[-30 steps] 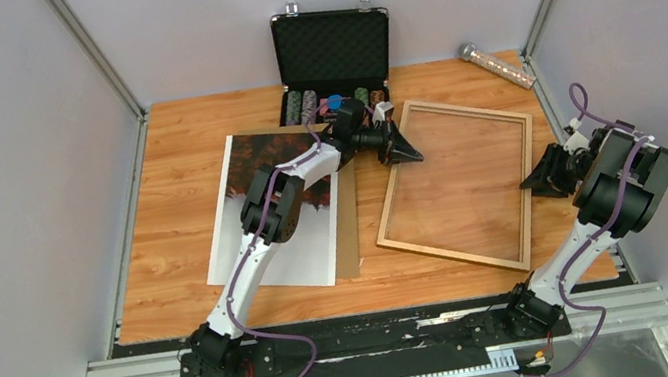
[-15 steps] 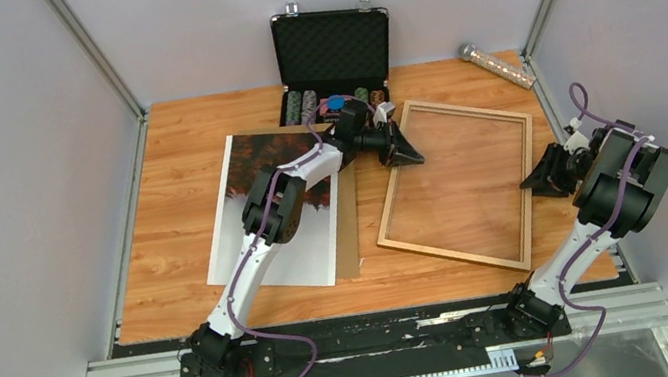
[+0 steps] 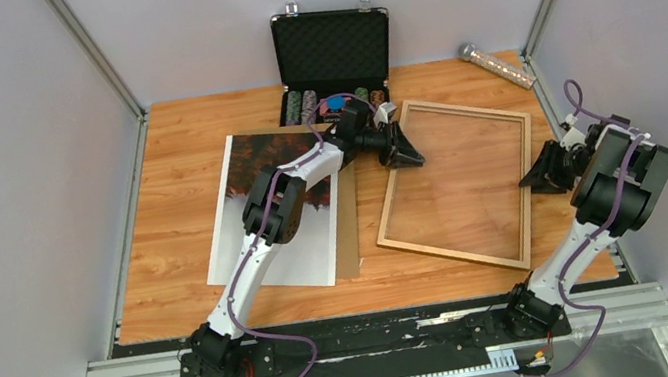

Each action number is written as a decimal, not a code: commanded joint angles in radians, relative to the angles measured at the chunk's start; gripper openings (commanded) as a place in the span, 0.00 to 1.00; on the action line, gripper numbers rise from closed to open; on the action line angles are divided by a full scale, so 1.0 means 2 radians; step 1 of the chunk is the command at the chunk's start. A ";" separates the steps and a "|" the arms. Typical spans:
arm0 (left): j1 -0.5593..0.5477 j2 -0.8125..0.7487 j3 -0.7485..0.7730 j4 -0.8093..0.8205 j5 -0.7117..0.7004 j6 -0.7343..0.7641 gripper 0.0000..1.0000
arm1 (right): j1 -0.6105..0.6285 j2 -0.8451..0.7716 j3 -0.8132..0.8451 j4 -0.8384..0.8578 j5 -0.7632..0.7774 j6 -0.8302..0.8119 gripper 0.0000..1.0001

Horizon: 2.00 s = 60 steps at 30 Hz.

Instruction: Put the photo into the frame

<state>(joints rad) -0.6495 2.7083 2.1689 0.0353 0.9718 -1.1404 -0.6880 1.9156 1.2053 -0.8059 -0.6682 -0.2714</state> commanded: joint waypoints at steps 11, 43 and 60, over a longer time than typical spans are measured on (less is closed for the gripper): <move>-0.025 0.021 -0.014 -0.098 -0.025 0.040 0.33 | 0.013 0.007 0.041 0.014 0.052 0.001 0.36; -0.025 0.003 -0.023 -0.174 -0.128 0.162 0.32 | 0.047 -0.049 0.080 -0.007 0.063 0.013 0.49; -0.026 0.000 -0.020 -0.187 -0.144 0.178 0.31 | 0.178 -0.068 0.092 0.023 0.097 0.040 0.51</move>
<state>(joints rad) -0.6880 2.6648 2.1704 -0.1623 0.7528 -0.8642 -0.3950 1.8290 1.3628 -0.8097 -0.5114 -0.2134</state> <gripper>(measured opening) 0.312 0.509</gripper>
